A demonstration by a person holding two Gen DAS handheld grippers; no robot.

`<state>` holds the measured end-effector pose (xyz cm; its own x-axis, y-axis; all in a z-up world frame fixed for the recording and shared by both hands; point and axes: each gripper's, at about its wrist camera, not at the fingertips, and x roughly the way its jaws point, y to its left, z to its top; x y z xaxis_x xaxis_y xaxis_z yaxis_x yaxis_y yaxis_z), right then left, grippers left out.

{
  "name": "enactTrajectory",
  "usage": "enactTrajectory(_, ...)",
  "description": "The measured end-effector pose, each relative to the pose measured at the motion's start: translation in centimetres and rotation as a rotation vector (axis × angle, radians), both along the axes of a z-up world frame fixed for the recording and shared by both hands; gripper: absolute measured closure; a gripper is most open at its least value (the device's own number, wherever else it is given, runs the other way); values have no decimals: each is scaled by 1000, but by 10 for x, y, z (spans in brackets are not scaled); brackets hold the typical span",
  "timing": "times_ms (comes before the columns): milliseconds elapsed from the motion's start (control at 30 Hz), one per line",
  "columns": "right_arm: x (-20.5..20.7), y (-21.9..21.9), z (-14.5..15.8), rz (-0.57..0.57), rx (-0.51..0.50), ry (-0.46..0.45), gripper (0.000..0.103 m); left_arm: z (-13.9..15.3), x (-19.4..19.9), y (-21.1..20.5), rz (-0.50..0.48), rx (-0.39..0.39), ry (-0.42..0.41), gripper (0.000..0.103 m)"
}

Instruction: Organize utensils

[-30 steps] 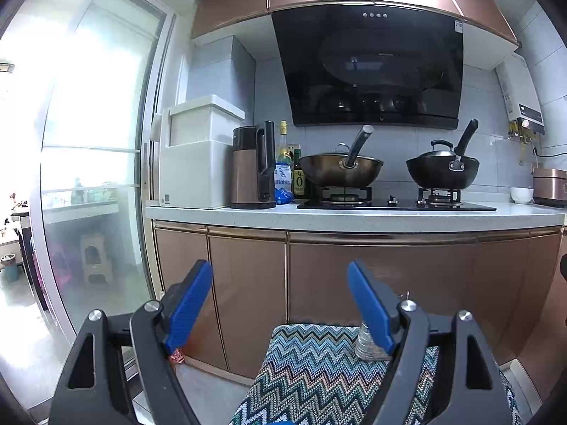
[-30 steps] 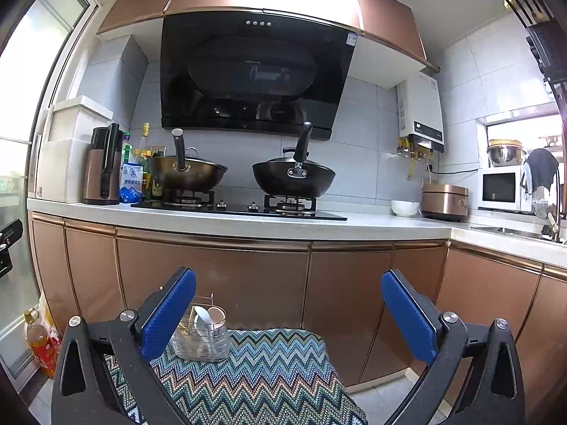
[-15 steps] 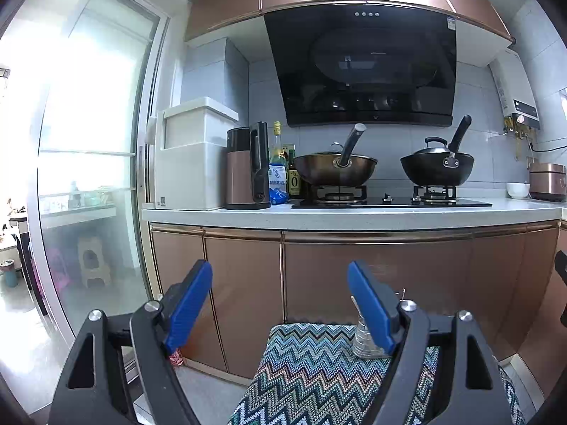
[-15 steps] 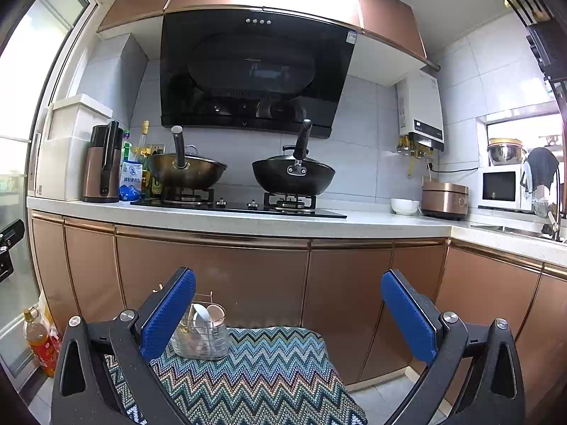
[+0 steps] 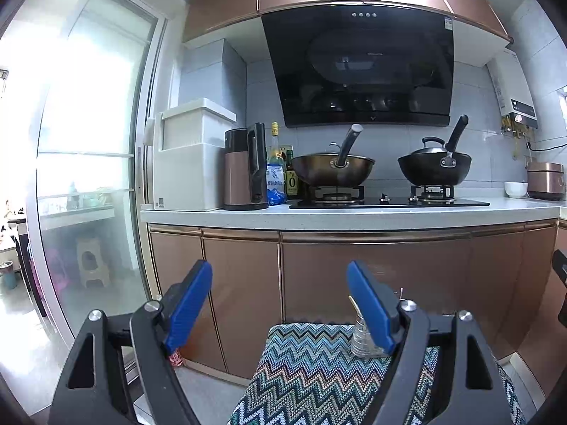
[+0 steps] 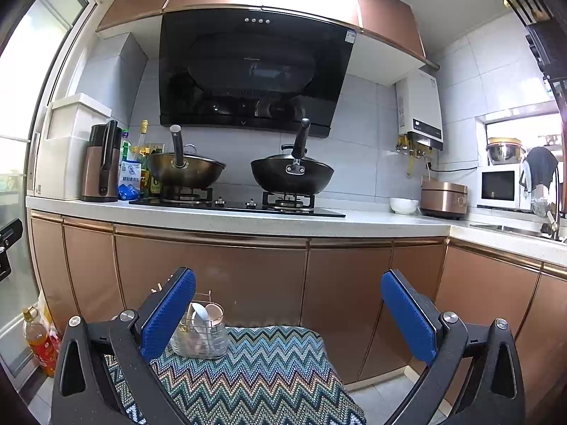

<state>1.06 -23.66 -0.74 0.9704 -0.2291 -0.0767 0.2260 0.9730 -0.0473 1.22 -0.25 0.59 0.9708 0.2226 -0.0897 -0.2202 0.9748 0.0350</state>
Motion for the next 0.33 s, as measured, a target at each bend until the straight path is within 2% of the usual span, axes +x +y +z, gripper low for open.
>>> enactTrajectory(333,-1,-1,1,0,0,2,0,-1,-1,1,-1,-9,0,25)
